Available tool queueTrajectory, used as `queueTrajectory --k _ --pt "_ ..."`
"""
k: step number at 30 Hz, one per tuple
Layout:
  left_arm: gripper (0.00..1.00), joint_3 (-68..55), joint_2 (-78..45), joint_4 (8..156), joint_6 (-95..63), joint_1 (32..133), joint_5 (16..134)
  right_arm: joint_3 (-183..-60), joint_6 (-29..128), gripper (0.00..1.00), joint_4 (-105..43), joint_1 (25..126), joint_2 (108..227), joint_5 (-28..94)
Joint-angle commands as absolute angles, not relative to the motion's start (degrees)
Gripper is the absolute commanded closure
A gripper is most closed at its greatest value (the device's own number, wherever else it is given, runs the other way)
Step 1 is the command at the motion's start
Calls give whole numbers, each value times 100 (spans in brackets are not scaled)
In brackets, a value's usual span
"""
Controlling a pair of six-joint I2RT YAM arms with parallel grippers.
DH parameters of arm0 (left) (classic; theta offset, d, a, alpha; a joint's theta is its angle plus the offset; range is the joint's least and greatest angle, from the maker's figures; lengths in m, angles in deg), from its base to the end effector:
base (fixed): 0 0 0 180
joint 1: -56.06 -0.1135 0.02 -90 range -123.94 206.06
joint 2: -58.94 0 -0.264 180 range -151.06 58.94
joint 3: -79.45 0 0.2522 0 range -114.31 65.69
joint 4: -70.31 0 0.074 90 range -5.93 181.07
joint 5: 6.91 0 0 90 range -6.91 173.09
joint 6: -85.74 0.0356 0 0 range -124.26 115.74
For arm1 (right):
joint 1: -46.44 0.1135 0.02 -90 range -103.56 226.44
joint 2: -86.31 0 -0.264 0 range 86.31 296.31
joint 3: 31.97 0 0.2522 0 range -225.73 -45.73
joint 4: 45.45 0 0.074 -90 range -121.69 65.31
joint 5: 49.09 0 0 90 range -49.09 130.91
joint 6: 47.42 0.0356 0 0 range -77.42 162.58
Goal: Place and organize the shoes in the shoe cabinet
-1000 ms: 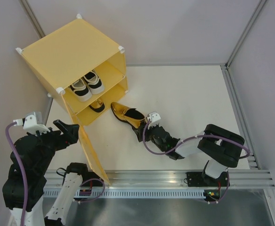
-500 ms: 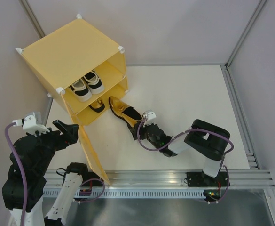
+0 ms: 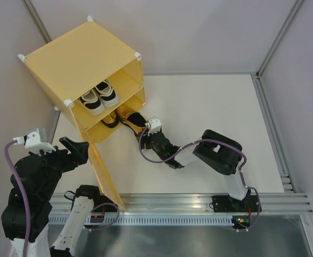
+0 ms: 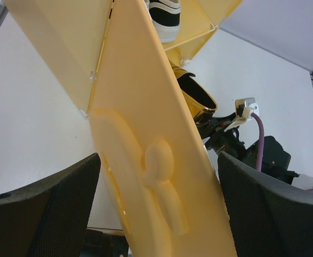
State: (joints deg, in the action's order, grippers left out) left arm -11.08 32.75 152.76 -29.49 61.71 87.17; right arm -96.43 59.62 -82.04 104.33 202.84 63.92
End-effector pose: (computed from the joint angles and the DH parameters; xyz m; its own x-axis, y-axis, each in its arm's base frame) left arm -0.0033 0.0029 0.4233 -0.2930 -0.3983 -0.8692 -0.1039 0.9170 -0.3851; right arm 0.2222 0.3279 0.1223 -0.3054 0.0207 -0.9520 -0.5124 0.8391 0.1827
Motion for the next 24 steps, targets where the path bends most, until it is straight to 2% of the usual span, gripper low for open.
queueTrajectory --k 1,11,24 --pt "8 -1201 3328 15606 -2764 6178 8872 -10197 5586 100 -8654 10418 20346 6368" --pt "8 -1148 3337 15623 -2746 6169 8889 -11269 5304 99 -8302 10058 20908 5507" --pt "8 -1130 3319 15632 -2729 6169 8898 -12746 5321 99 -7494 9865 21787 5111"
